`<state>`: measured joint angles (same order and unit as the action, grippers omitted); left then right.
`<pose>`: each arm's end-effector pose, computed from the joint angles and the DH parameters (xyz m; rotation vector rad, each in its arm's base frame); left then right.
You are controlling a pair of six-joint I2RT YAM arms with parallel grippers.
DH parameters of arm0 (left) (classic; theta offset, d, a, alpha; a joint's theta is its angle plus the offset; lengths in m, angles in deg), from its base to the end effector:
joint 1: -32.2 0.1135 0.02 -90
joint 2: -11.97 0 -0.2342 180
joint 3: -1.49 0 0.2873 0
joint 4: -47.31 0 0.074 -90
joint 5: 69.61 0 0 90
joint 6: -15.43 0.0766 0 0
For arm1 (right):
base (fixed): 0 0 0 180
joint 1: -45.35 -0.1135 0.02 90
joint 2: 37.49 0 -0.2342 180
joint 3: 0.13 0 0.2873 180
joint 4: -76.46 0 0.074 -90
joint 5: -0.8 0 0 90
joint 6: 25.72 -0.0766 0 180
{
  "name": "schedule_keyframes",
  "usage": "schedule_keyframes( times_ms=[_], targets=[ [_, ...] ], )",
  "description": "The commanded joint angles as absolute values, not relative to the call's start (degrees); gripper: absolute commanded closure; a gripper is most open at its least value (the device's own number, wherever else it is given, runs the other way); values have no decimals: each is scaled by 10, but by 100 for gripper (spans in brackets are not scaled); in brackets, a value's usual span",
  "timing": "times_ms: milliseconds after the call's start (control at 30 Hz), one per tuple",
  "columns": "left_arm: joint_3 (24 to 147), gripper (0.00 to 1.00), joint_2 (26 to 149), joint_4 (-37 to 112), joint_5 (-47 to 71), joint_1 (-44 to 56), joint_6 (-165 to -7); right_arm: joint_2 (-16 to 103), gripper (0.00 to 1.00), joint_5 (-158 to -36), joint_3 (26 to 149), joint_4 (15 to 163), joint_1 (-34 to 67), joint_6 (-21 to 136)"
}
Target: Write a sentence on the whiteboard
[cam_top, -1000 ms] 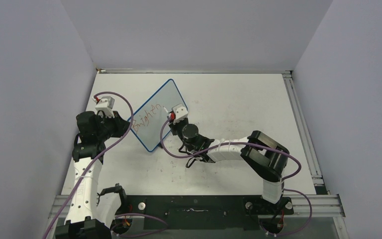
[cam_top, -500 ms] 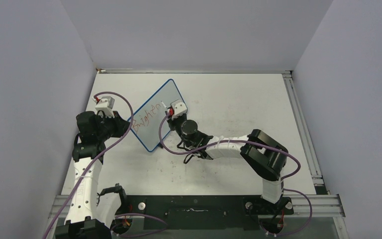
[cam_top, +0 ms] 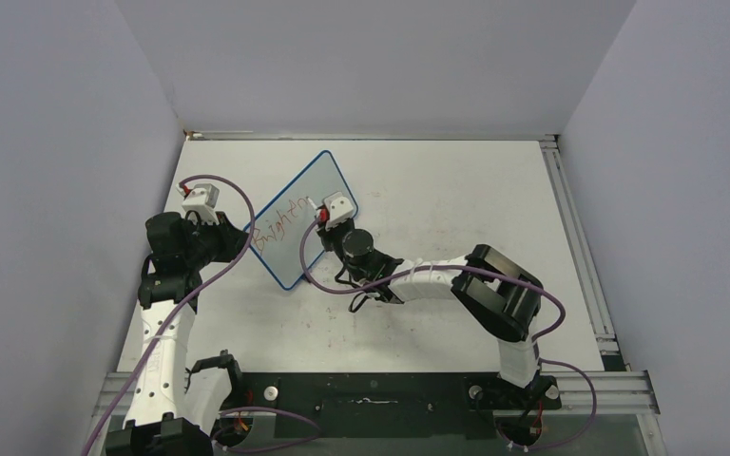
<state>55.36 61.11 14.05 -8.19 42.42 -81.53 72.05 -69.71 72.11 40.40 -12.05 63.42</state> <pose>0.2793 0.0131 0.2468 0.0008 2.0364 -0.4786 0.2764 0.3848 0.1569 -0.5188 1.5301 0.5200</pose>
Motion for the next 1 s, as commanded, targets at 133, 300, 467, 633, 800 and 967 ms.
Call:
schedule_keyframes(
  times_ms=[133, 300, 467, 633, 800, 967],
  targets=[
    [555, 100, 610, 133, -74, 423, -809, 736, 95, -687, 760, 396, -108, 621],
    [556, 100, 611, 133, -74, 424, -809, 738, 95, -701, 765, 394, -107, 627],
    [556, 100, 611, 134, -74, 424, -809, 737, 95, -728, 759, 382, -107, 637],
    [556, 100, 611, 134, -75, 424, -809, 732, 95, -739, 751, 373, -109, 638],
    [556, 100, 611, 134, -75, 423, -809, 731, 95, -744, 750, 371, -112, 645],
    [556, 100, 610, 134, -75, 424, -809, 732, 95, -745, 747, 375, -116, 655]
  ],
)
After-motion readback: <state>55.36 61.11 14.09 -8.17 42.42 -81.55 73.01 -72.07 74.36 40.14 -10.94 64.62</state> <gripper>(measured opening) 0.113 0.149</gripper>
